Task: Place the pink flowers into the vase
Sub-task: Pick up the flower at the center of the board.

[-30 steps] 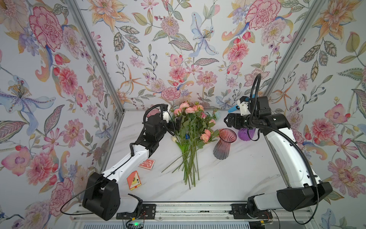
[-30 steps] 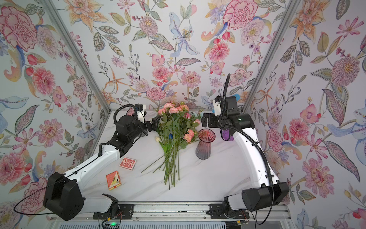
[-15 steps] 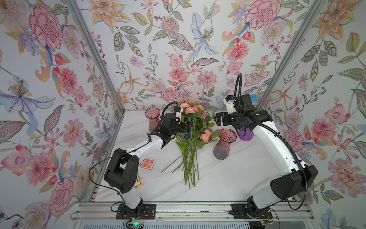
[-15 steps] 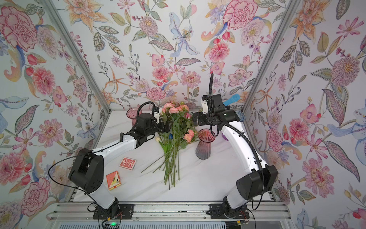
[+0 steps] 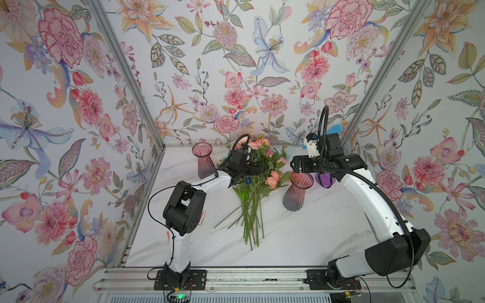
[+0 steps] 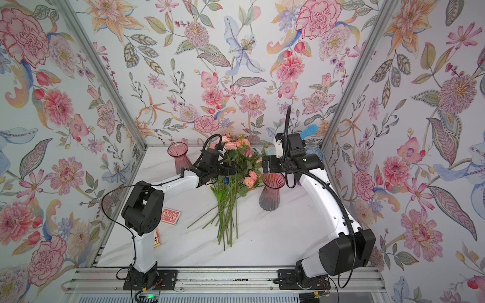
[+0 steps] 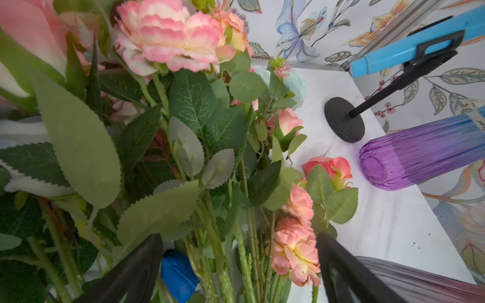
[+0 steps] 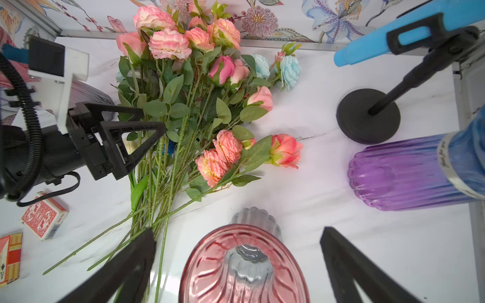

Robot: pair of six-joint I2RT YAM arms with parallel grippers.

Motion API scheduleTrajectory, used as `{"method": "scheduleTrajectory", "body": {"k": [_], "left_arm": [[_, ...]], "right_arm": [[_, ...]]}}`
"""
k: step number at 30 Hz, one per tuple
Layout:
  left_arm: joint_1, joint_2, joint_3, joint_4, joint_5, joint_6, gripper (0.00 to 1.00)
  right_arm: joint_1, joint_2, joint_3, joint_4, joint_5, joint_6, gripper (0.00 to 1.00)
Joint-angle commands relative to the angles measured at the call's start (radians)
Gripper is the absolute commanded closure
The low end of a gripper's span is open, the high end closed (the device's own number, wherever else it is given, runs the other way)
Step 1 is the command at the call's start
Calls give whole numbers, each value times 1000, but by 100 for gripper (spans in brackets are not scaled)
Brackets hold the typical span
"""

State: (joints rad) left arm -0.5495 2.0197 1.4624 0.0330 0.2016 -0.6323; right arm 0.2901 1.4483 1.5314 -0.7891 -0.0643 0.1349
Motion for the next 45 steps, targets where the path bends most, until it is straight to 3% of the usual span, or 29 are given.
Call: {"method": "scheduleTrajectory", "body": {"k": [1,6,20,34,45], "left_arm": [[-6,37,43,-65,-17,-64,8],[-6,60,78,-119,-31,-70,9],[-16,82,75,-113,20,-71,26],[-34,109,71,-95,25,-57,64],[-33,103,95,-94,32,-31,85]], "right_arm": [[-15,-41,-27,29,-18,-4,1],[-22,-49,-42,42,-33,-1,1],[-22,-61,-65,59,-45,9,1],[-22,-109,-114,83,-29,6,1],[-20,-105,-119,86,-36,8,1]]}}
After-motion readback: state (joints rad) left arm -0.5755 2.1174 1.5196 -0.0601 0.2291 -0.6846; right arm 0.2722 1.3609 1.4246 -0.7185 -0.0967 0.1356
